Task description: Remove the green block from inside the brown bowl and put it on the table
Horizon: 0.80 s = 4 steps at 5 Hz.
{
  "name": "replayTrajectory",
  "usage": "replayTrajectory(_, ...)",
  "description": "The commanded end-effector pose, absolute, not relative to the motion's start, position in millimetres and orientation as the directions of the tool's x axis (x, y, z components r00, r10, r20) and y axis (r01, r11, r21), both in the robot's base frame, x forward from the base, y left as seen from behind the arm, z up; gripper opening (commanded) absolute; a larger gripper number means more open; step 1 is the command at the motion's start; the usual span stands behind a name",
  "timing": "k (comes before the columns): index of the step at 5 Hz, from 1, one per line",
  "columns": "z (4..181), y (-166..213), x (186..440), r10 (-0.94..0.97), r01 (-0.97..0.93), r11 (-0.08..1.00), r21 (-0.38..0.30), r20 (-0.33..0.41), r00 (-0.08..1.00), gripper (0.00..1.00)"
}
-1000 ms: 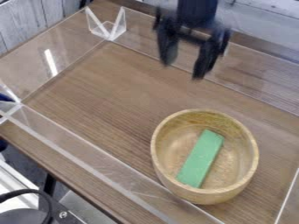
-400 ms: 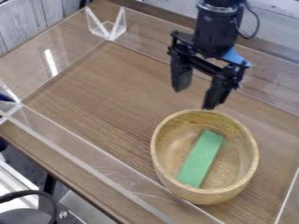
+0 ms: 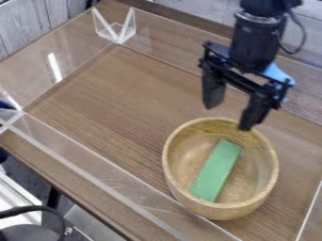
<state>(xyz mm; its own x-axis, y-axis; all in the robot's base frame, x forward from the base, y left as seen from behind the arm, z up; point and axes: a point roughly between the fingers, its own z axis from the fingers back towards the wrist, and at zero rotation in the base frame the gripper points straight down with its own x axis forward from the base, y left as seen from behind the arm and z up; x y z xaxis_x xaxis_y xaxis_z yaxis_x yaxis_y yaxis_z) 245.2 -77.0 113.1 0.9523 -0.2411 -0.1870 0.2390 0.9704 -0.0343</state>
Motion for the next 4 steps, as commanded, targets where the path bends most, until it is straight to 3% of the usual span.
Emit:
replayTrajectory(1, 128.5, -99, 245, -0.241, 0.240, 0.970, -0.027, -0.091, 0.966, 1.00)
replayTrajectory(4, 73.6, -50, 219, -0.121, 0.118, 0.993, -0.027, -0.169, 0.978, 1.00)
